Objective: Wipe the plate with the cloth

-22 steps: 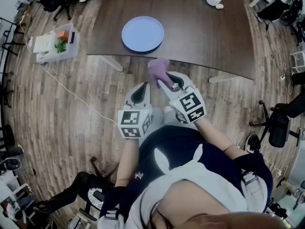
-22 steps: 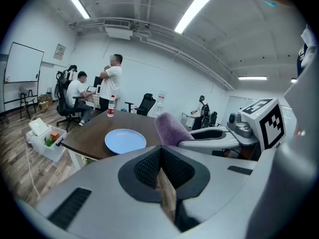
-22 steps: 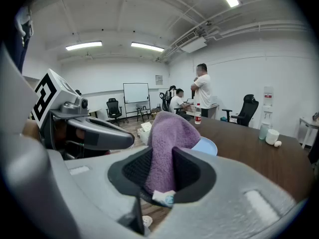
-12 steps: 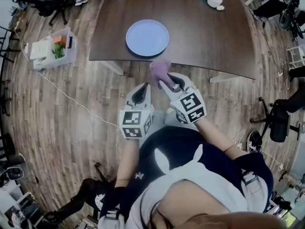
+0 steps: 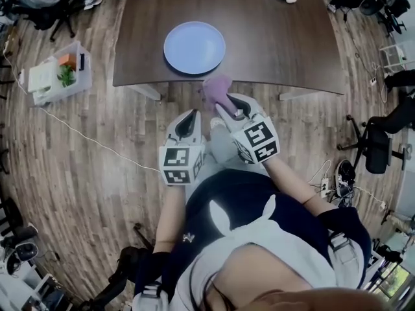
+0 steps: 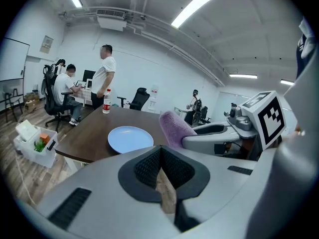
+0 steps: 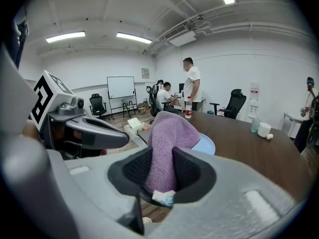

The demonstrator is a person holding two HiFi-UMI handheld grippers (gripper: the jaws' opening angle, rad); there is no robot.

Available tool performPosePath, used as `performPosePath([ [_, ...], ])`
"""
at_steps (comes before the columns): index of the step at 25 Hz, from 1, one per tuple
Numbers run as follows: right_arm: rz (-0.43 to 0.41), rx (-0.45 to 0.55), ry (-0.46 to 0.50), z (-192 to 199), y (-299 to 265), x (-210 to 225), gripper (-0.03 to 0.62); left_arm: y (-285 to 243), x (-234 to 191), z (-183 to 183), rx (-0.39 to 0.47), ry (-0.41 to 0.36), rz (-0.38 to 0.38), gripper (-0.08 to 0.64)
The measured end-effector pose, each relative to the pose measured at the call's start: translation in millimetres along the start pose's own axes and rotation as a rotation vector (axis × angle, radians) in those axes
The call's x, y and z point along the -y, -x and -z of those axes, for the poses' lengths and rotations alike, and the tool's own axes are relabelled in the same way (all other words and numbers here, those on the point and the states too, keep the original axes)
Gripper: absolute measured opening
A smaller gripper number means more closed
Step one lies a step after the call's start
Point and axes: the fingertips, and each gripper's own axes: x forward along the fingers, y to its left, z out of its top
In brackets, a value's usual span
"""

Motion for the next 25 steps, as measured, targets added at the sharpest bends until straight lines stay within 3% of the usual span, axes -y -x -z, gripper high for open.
performPosePath([
  [11,0.011,-0.049,-0.017,-1.8,-39.4,32.7,0.114,-42.1,-32.6,-7.5,-0.047,0.019,0.019,0.006],
  [25,-0.05,-0.052,0.005,-26.5,-89.9,74.2,0.115,-95.6,-60.5,-31.1,-0.102,0.014,-0.002,0.006],
])
